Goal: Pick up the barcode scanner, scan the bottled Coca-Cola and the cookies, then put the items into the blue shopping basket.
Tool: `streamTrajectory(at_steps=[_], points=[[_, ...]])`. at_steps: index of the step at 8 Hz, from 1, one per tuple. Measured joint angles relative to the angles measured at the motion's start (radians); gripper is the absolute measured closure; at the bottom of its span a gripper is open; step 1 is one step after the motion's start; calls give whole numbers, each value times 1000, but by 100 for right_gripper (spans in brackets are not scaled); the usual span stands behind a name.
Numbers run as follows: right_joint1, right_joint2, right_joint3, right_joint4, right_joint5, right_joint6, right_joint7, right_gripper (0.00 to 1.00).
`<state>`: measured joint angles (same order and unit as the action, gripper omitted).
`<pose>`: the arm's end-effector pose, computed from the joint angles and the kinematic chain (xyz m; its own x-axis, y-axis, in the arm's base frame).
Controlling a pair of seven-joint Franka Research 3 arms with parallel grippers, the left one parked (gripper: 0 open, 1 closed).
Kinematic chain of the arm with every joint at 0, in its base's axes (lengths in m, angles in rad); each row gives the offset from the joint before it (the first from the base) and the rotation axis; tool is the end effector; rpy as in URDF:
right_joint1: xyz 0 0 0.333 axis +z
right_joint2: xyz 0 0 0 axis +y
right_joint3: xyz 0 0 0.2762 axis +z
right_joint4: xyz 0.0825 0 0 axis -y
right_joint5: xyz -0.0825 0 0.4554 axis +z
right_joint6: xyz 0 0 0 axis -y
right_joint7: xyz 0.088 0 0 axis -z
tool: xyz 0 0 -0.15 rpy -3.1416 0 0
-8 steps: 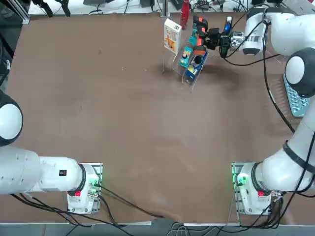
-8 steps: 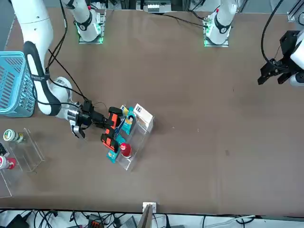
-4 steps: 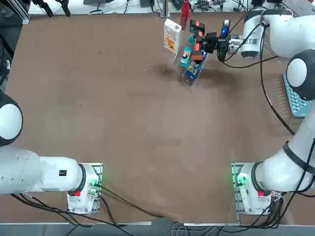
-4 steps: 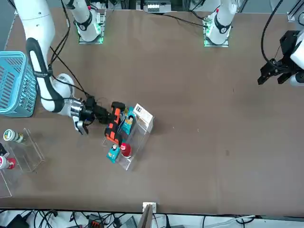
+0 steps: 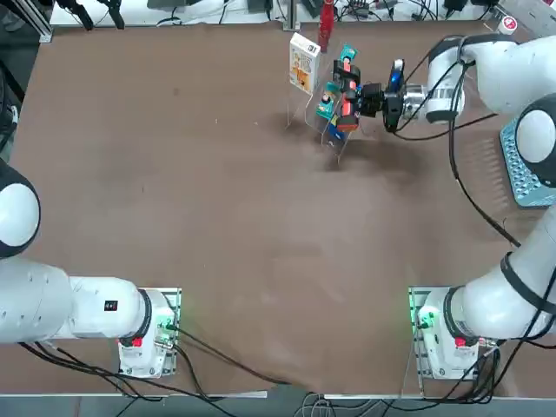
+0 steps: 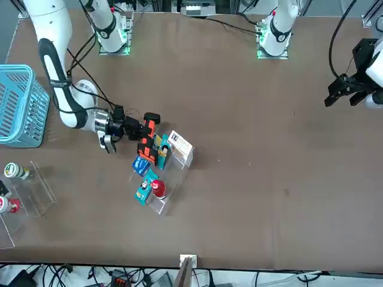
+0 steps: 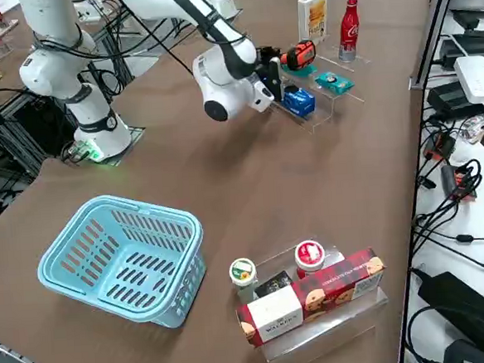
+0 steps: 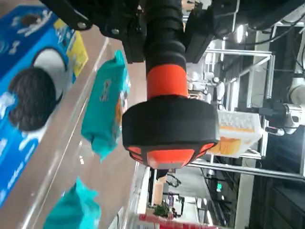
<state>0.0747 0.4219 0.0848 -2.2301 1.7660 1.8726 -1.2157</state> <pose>0.5311 0.2062 0.0901 0.9826 -0.1404 0.1215 0.0988 -0.1589 -0.9823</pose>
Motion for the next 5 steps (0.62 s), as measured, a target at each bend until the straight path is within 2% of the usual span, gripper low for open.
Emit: streamTrajectory(at_steps=[2, 5], points=[[12, -22, 21, -65, 77, 2, -46, 57], [27, -42, 30, -113, 141, 2, -73, 57]])
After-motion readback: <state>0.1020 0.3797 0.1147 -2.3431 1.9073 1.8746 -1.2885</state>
